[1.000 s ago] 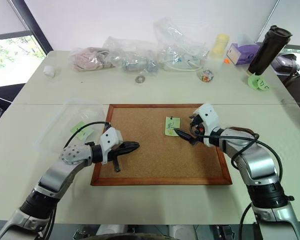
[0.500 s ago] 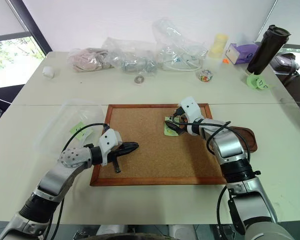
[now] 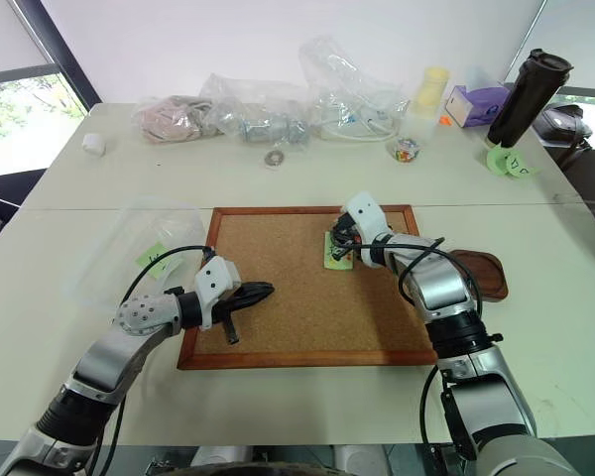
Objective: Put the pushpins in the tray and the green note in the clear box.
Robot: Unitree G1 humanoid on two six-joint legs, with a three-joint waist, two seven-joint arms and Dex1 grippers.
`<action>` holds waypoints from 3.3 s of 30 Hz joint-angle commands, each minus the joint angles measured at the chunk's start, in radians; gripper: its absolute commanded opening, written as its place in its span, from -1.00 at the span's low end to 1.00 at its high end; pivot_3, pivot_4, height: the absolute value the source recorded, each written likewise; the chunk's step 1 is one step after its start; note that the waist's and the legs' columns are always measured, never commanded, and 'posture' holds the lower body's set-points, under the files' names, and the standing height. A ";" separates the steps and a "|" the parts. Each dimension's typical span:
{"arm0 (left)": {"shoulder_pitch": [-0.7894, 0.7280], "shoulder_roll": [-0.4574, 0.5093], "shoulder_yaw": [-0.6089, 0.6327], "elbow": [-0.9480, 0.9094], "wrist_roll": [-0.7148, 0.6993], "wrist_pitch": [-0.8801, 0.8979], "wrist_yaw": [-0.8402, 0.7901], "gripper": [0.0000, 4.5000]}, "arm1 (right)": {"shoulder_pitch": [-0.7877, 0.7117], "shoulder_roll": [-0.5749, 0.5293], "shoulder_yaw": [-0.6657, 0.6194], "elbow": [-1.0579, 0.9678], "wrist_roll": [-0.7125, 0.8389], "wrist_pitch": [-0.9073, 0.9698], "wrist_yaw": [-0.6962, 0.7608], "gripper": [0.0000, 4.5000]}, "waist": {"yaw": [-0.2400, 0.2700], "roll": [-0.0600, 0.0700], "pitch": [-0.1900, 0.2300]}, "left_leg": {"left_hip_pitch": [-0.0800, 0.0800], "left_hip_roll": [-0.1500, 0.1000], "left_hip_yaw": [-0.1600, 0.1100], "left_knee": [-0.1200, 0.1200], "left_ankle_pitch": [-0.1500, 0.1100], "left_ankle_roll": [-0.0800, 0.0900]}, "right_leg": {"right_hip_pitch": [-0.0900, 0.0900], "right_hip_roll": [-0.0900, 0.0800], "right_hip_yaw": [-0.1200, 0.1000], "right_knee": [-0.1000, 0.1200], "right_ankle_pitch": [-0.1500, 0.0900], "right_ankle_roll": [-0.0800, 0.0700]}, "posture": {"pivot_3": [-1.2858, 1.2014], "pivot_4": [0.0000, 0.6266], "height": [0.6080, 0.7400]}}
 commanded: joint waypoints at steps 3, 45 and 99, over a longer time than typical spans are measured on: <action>0.040 0.013 -0.036 0.036 0.019 0.039 -0.020 -1.00 | 0.007 -0.011 -0.049 -0.107 0.037 0.054 0.014 -0.99 | 0.002 0.000 0.000 | 0.000 0.000 0.000 0.000 0.000 0.000 | 0.000 0.000 0.000 0.000 0.000 0.000 | 0.03 -0.52 1.00; -0.023 -0.007 -0.095 0.112 0.039 0.057 -0.106 -1.00 | 0.504 -0.259 -0.719 -0.416 0.212 0.318 -0.108 -0.99 | 0.011 0.013 -0.010 | 0.001 -0.001 0.000 -0.001 -0.002 0.003 | 0.005 0.001 0.002 -0.006 0.000 0.000 | 0.03 -0.52 1.00; 0.009 -0.004 -0.070 0.075 0.035 0.075 -0.072 -1.00 | 0.283 -0.235 -0.133 -0.475 0.279 0.222 0.000 0.96 | 0.010 0.010 -0.010 | 0.000 -0.001 -0.002 -0.001 -0.002 0.004 | 0.004 0.000 0.001 -0.008 0.000 0.000 | 0.03 -0.52 1.00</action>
